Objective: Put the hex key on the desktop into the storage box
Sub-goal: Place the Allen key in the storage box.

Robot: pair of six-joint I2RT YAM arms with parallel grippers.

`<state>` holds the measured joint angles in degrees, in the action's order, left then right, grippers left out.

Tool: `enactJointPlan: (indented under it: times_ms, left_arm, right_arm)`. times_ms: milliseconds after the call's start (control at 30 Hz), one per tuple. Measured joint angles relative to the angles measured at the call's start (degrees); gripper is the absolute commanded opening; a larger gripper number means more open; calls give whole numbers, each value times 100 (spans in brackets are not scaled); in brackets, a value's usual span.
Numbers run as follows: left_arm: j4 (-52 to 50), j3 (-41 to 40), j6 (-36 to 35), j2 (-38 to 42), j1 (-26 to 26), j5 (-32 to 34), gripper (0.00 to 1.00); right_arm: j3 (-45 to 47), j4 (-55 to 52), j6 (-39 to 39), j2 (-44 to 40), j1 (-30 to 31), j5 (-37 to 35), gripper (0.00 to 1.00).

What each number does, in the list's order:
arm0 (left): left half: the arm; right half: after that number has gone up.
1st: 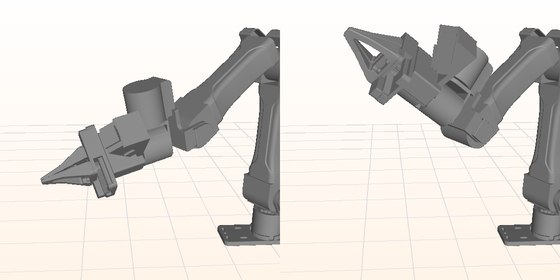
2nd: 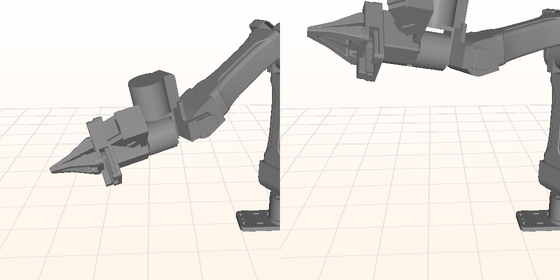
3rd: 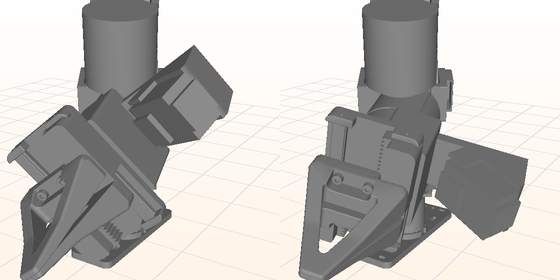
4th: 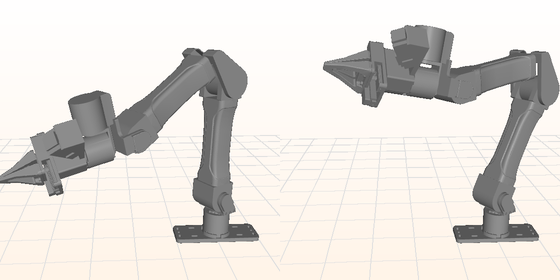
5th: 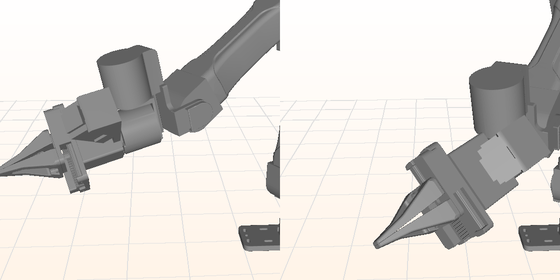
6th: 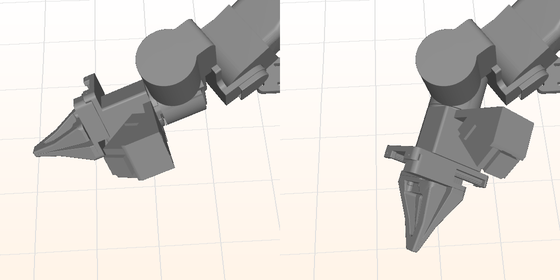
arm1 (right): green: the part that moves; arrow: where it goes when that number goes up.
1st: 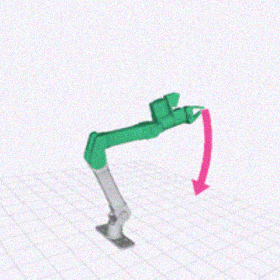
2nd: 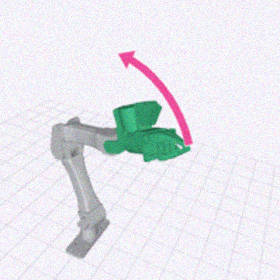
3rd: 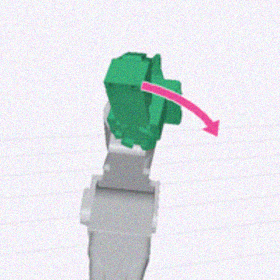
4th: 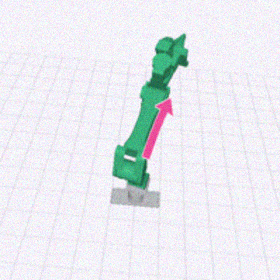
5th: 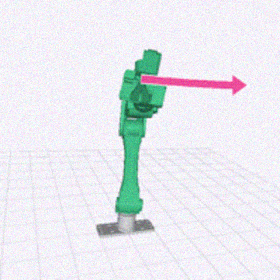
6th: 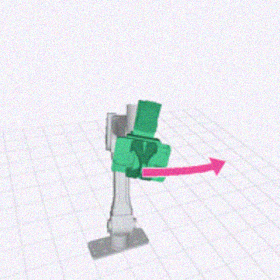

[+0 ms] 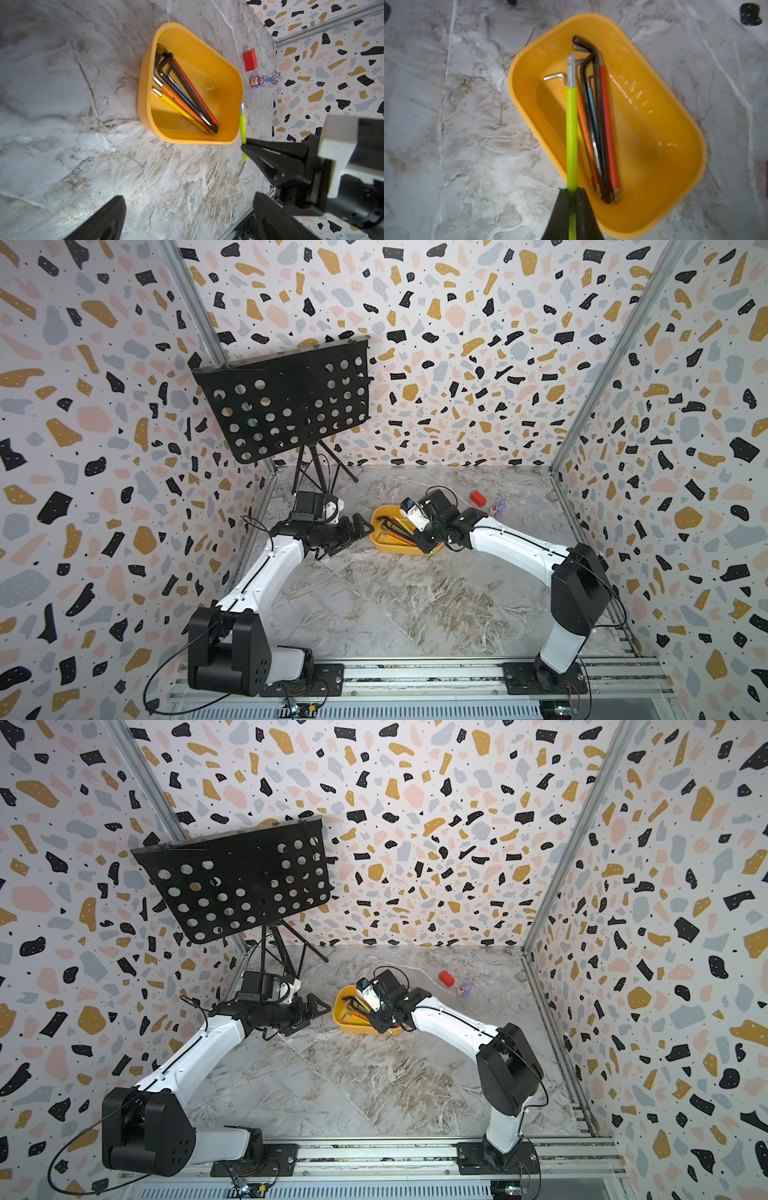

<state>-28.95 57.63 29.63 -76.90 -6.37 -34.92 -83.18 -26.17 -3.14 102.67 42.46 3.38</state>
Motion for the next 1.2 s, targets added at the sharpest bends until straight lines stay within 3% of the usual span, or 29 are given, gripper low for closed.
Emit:
enactJointPlan:
  times_ms: [333, 633, 800, 1033, 1200]
  left_arm:
    - [63, 0, 11, 0, 0, 2, 100]
    - [72, 0, 26, 0, 0, 0, 100]
    - [76, 0, 66, 0, 0, 2, 100]
    - [177, -98, 59, 76, 0, 149, 100]
    - [358, -396, -4, 549, 0, 570, 100]
  right_arm:
    - [-1720, -330, -721, 1523, -393, 155, 0]
    - [-1921, -710, -1084, 2146, -387, 153, 1]
    - [-1921, -804, -1115, 2155, -387, 70, 32]
    - [-1709, -688, -1027, 2013, -387, -4, 44]
    - [-1049, -415, -876, 1290, -387, -144, 54]
